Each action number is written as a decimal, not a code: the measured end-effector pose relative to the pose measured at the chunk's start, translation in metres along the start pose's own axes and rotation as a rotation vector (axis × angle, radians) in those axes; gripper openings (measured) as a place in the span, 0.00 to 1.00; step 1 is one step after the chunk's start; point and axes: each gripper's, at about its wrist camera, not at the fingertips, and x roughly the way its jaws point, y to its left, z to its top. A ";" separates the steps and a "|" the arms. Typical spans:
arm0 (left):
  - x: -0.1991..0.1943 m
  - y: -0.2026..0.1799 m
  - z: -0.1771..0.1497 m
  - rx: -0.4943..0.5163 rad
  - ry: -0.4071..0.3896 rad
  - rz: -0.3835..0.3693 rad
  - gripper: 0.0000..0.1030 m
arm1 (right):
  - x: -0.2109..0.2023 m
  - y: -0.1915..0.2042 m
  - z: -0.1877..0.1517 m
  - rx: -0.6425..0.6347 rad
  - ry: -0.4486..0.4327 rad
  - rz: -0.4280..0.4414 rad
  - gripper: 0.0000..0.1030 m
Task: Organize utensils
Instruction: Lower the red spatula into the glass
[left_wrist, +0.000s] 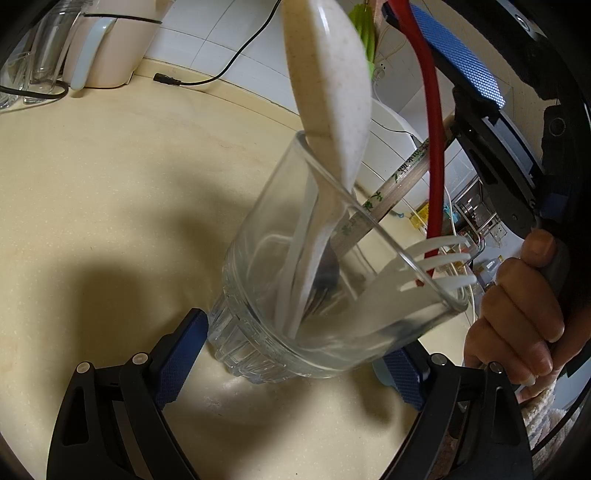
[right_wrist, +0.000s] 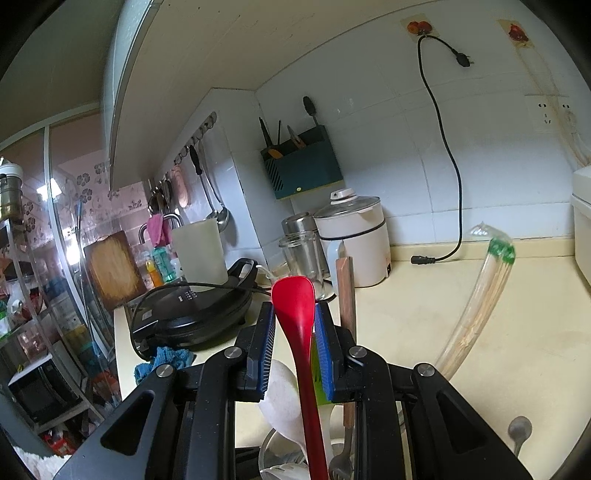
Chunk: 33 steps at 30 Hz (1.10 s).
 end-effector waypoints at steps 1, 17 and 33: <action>0.000 0.000 0.000 0.000 0.000 0.000 0.89 | 0.001 0.000 0.000 -0.001 0.002 0.002 0.22; 0.000 0.000 0.000 0.000 0.000 0.000 0.89 | -0.014 0.004 0.009 -0.020 0.007 -0.007 0.22; 0.000 0.001 0.000 -0.001 -0.001 -0.001 0.89 | -0.085 -0.020 0.035 0.008 -0.107 -0.049 0.22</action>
